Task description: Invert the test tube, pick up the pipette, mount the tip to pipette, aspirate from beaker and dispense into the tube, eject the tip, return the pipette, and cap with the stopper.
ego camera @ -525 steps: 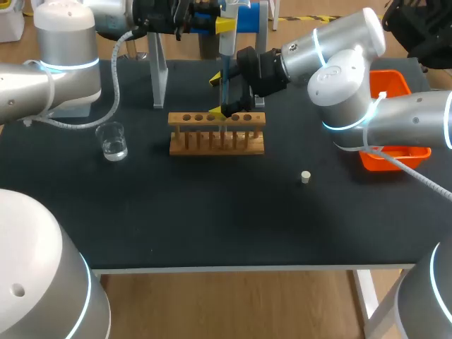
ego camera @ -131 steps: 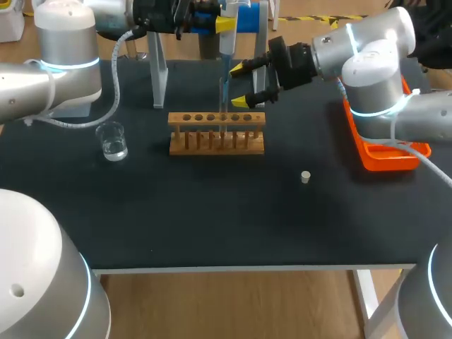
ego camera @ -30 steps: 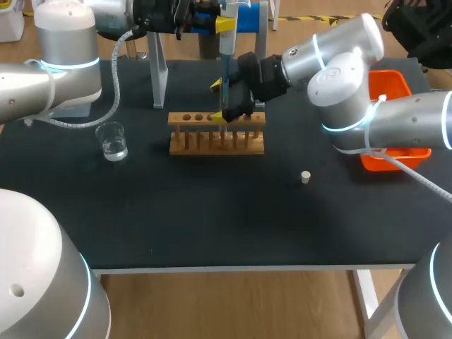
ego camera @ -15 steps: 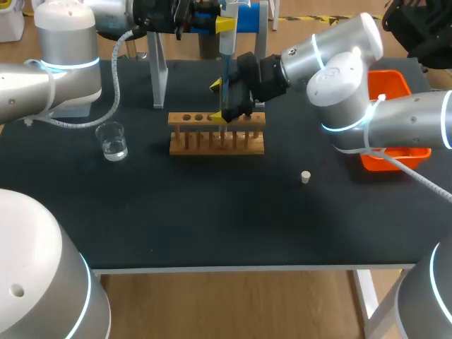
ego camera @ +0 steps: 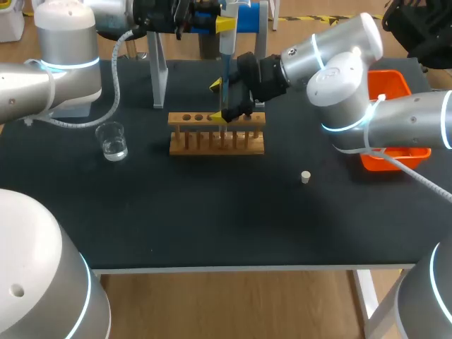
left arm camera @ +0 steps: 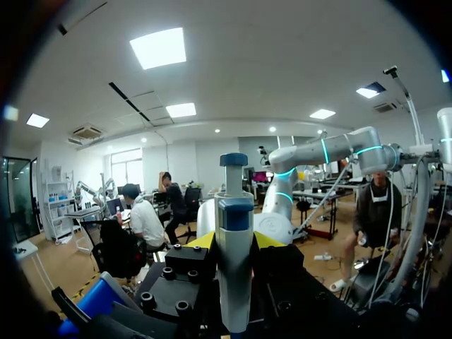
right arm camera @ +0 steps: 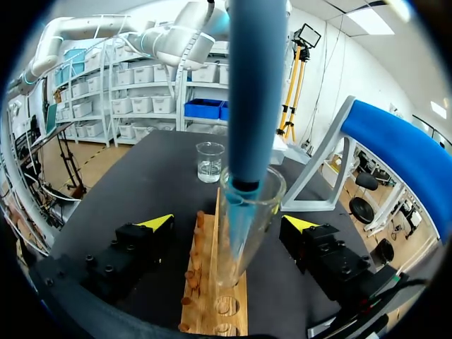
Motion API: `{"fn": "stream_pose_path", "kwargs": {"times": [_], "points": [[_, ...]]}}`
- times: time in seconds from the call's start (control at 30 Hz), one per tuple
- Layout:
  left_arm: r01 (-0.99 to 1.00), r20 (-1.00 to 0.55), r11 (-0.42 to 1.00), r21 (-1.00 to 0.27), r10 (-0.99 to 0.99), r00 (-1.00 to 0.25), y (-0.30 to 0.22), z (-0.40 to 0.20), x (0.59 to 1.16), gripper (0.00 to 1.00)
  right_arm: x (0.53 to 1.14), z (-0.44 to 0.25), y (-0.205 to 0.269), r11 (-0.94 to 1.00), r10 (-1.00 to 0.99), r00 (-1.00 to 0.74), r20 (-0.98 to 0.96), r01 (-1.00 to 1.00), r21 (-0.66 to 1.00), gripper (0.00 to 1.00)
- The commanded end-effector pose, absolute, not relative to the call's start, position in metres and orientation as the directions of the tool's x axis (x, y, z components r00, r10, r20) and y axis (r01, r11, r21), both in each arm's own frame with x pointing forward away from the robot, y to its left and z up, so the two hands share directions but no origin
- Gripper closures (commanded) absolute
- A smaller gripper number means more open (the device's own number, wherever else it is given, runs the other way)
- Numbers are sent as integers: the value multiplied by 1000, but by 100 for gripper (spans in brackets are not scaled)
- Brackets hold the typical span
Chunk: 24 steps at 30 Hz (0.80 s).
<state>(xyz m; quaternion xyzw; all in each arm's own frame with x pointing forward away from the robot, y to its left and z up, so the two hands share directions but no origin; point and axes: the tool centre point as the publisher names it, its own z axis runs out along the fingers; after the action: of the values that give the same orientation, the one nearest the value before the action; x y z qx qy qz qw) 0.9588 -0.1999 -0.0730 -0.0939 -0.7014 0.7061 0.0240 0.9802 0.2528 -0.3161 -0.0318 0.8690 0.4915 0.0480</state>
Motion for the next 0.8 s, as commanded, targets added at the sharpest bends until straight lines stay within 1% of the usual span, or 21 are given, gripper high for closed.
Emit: {"fn": "stream_pose_path", "kwargs": {"times": [0.03,0.8], "points": [[103,-103,-11,-995,167,-981,-200,-69,958,100,982,-316,253,517,-13,-994,-111,-102,850,0],[131,-127,12,-991,162,-978,-204,-51,950,100,982,-316,253,517,-13,-994,-111,-102,850,0]]}}
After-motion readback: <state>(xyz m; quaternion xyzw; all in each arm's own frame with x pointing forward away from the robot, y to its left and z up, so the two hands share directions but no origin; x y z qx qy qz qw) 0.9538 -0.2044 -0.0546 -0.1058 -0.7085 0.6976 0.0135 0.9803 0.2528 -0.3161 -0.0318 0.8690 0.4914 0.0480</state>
